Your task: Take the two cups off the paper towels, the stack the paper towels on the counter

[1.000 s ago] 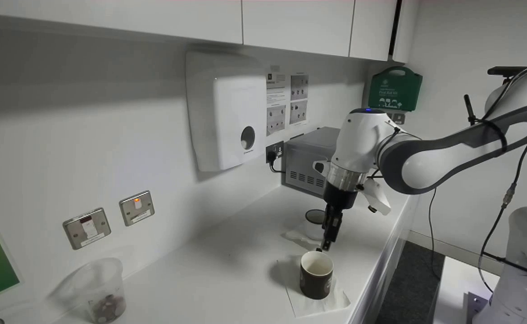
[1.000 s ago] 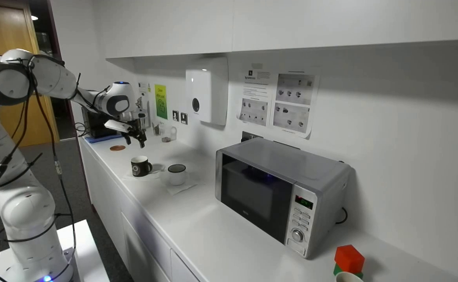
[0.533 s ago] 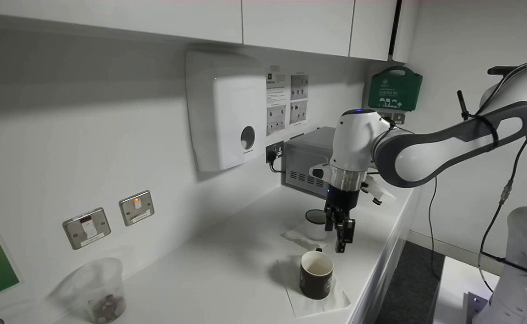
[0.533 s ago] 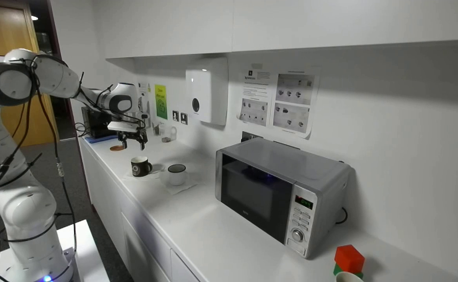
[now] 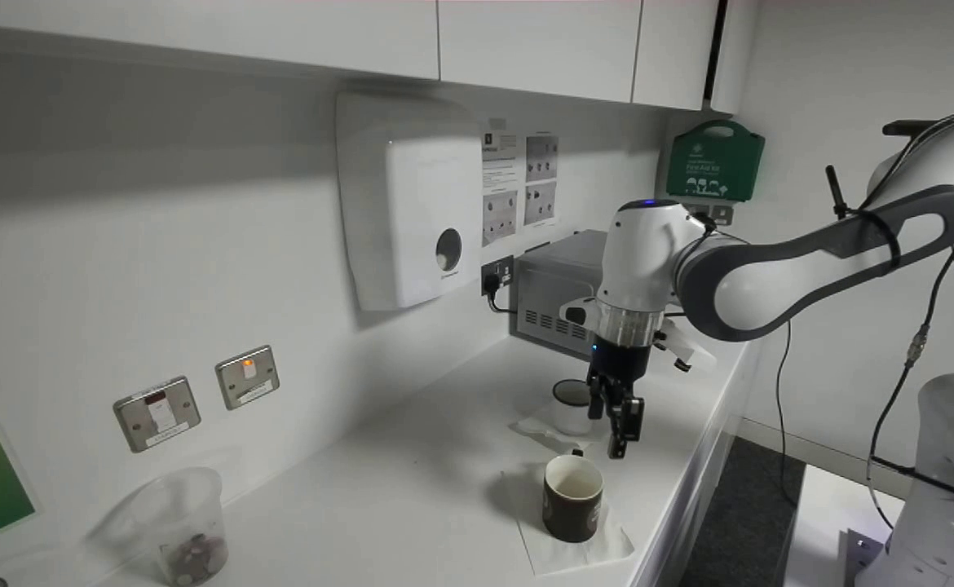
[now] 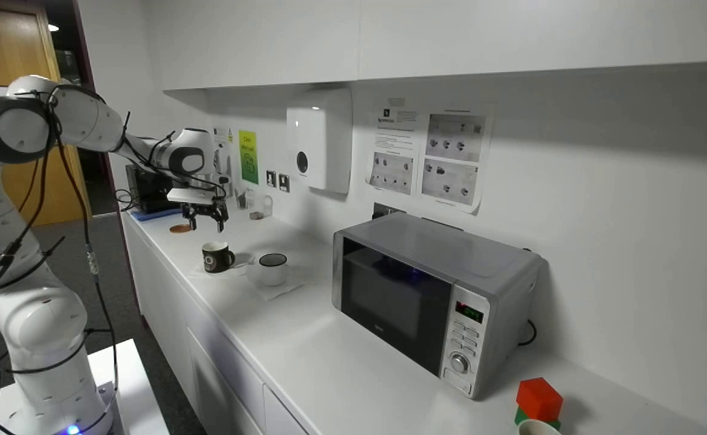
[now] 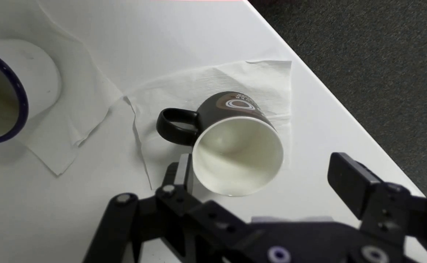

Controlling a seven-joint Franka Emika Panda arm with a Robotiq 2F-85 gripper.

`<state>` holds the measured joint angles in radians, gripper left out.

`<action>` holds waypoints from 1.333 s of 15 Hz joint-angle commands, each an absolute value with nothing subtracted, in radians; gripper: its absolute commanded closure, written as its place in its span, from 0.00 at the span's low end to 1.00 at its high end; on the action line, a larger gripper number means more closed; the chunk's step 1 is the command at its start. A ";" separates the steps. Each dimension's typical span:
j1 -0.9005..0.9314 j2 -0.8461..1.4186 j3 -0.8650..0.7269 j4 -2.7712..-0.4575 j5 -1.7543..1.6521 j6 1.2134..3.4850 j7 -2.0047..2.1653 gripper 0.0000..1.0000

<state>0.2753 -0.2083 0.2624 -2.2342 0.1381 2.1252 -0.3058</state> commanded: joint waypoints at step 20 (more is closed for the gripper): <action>0.254 0.068 0.251 -2.039 0.133 2.144 -0.508 0.00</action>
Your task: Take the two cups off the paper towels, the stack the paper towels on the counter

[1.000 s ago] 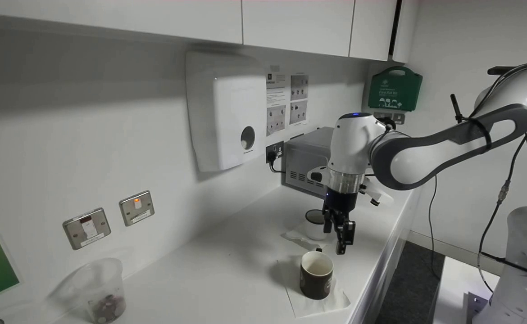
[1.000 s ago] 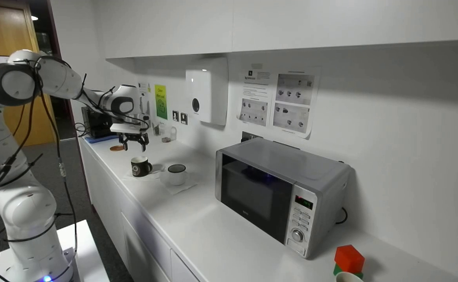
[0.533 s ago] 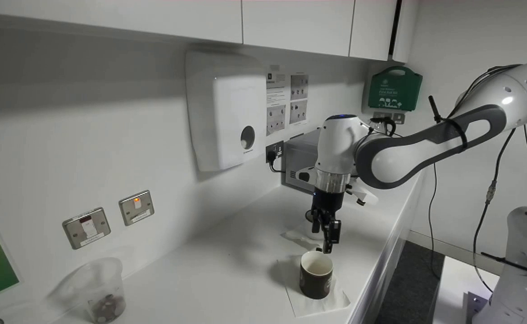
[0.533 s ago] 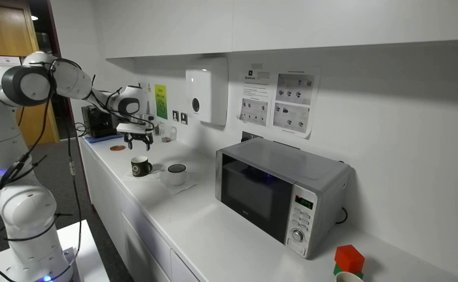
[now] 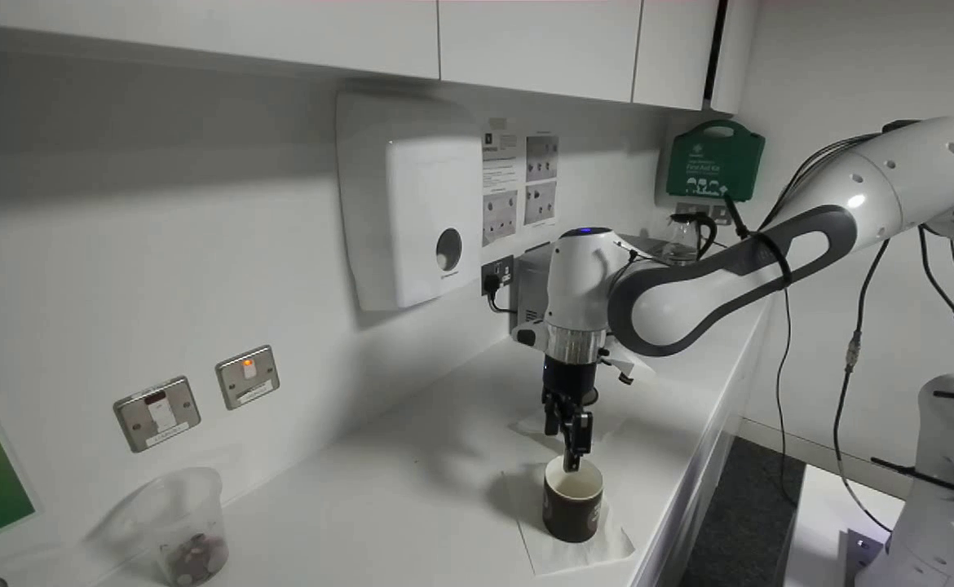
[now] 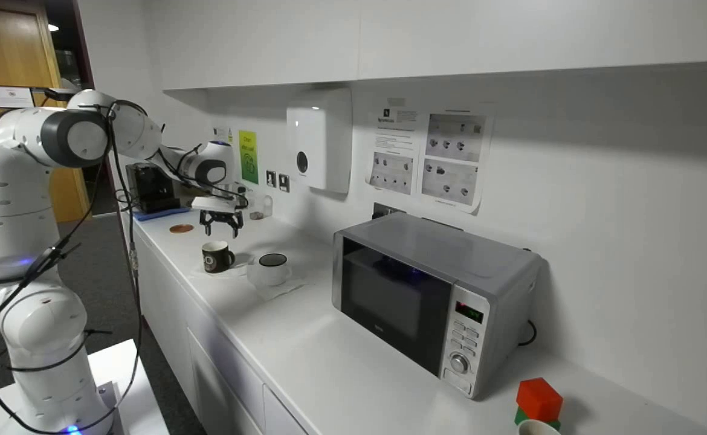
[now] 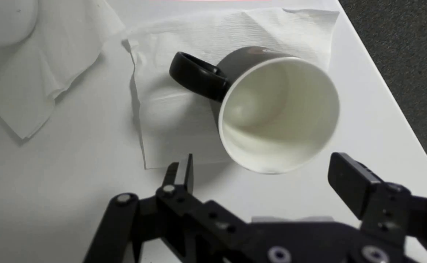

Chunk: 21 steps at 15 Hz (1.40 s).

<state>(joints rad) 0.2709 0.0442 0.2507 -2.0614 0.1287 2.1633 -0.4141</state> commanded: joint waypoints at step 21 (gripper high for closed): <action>0.231 0.121 0.261 -2.031 0.131 2.094 -0.711 0.00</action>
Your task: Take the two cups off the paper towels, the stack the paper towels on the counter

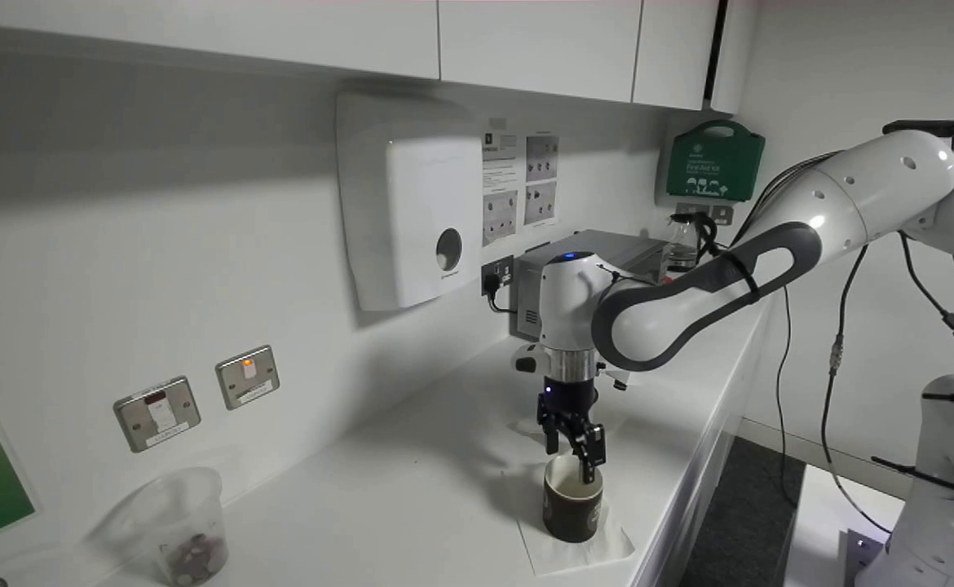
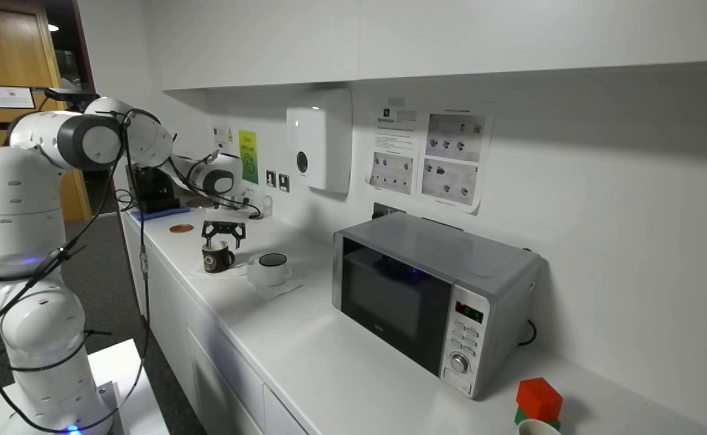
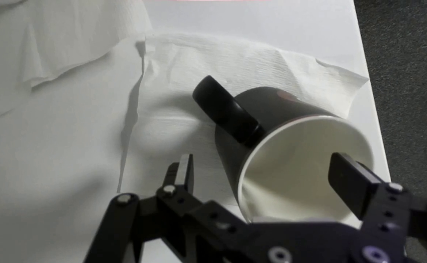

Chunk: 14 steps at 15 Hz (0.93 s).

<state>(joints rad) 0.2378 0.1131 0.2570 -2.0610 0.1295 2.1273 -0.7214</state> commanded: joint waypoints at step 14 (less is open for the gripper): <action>0.244 0.128 0.276 -2.055 0.114 2.172 -0.657 0.00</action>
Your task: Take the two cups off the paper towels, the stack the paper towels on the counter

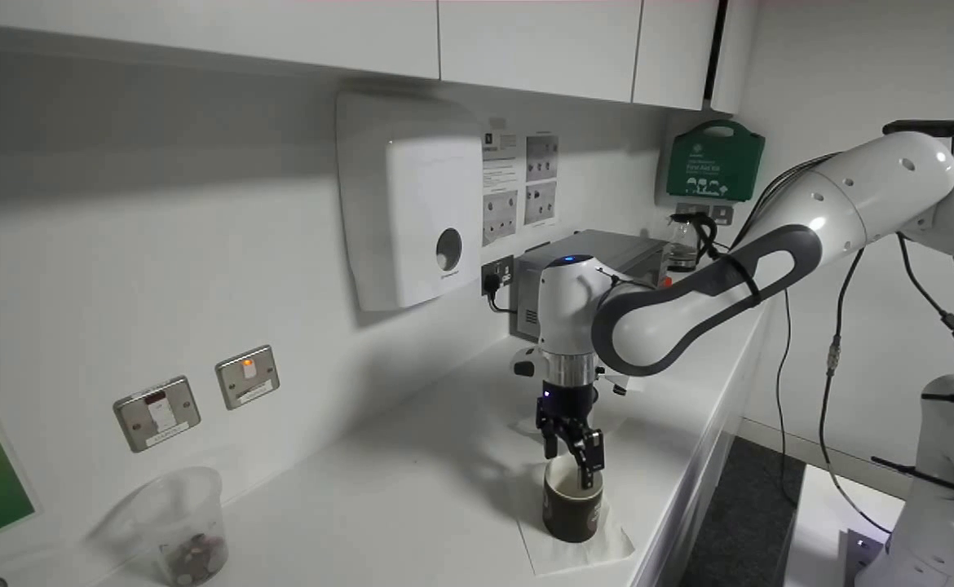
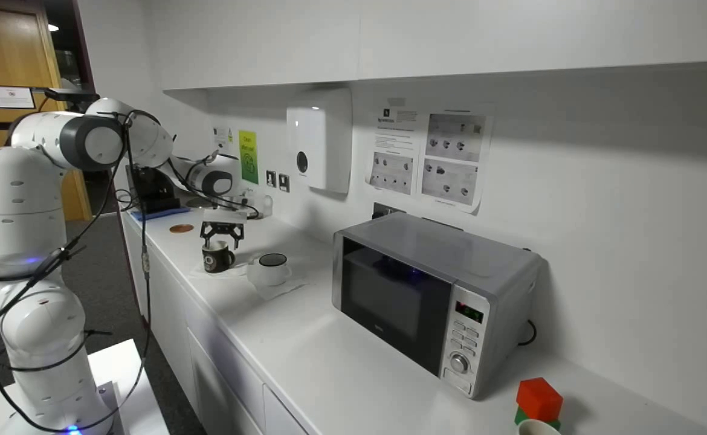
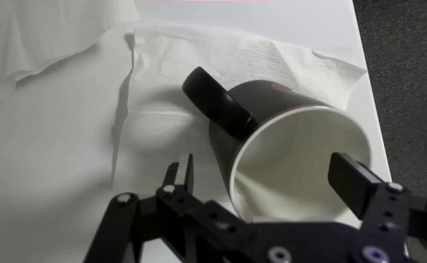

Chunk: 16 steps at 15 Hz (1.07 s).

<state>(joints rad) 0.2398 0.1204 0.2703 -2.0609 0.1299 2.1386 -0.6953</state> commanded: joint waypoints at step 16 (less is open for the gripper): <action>0.235 0.206 0.271 -2.037 0.024 2.246 -0.532 0.56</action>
<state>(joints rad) 0.2442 0.1916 0.2678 -2.0606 0.0469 2.2511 -0.5535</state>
